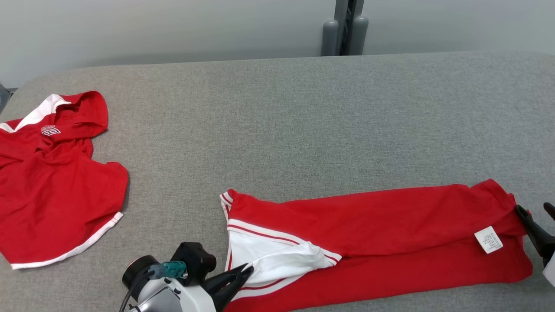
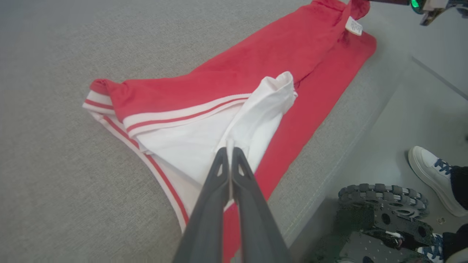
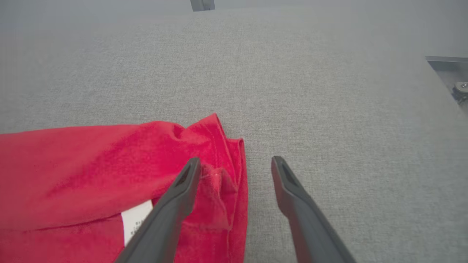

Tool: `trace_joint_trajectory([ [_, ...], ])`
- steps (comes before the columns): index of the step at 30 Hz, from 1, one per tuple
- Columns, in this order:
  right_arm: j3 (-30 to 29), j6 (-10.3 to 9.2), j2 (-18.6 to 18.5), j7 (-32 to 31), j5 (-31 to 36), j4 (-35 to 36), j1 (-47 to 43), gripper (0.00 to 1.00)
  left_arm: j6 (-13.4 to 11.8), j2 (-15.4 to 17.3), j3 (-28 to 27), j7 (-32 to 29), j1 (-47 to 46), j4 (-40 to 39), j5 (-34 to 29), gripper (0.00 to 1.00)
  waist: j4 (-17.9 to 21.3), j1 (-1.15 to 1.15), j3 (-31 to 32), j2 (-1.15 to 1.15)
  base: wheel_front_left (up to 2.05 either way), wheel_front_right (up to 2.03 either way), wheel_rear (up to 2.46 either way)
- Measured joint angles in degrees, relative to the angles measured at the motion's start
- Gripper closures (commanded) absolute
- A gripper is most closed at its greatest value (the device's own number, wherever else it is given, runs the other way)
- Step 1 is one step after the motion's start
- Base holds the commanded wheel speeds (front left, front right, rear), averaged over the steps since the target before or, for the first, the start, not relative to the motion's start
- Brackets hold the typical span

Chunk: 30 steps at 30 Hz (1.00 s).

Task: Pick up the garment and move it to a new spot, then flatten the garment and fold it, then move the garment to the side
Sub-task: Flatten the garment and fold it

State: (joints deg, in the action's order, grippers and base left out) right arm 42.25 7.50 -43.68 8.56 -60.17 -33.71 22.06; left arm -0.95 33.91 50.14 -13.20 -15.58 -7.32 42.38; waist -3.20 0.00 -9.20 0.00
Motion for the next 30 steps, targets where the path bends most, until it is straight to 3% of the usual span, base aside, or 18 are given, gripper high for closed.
trace_joint_trajectory([
  [1, -0.29, 0.0, -0.55, -0.04, -0.99, 0.6, -0.04, 0.0, 0.13, 0.03, 0.25, -0.31, 0.3, -0.08, 0.09, 0.0, 0.03, 0.0, 0.13, 0.0, 0.0, 0.0, 0.0],
  [10, -3.49, 0.0, -1.86, 2.24, -2.67, 0.24, -0.25, 0.0, -1.54, 0.11, -1.54, 1.36, 1.14, -0.94, 0.69, 0.0, 0.86, 0.0, 1.47, 0.0, 0.0, 0.0, 0.0],
  [16, -7.44, 0.0, 0.86, 5.49, -0.96, 0.32, 0.3, 0.0, -5.06, -3.8, -7.09, 8.88, 0.84, 0.04, 2.47, 0.0, 1.24, 0.0, 1.9, 0.0, 0.0, 0.0, 0.0],
  [21, -13.82, 0.0, 4.59, 6.37, 4.03, 2.08, -0.21, 0.0, -7.46, -7.95, -11.18, 17.52, 0.2, 3.63, 2.5, 0.0, 1.63, 0.0, 2.12, 0.0, 0.0, 0.0, 0.0],
  [24, -23.92, 0.0, 8.99, 6.59, 11.22, 6.47, -2.55, 0.0, -8.11, -11.18, -13.78, 24.15, 0.22, 7.19, 2.85, 0.0, 2.19, 0.0, 2.31, 0.0, 0.0, 0.0, 0.0],
  [30, -33.38, -0.01, 16.07, 6.58, 20.95, 13.58, -9.14, 0.0, -8.11, -14.48, -18.3, 27.92, 1.52, 11.7, 0.55, 0.0, 2.85, 0.0, 2.87, 0.0, 0.0, 0.0, 0.0],
])
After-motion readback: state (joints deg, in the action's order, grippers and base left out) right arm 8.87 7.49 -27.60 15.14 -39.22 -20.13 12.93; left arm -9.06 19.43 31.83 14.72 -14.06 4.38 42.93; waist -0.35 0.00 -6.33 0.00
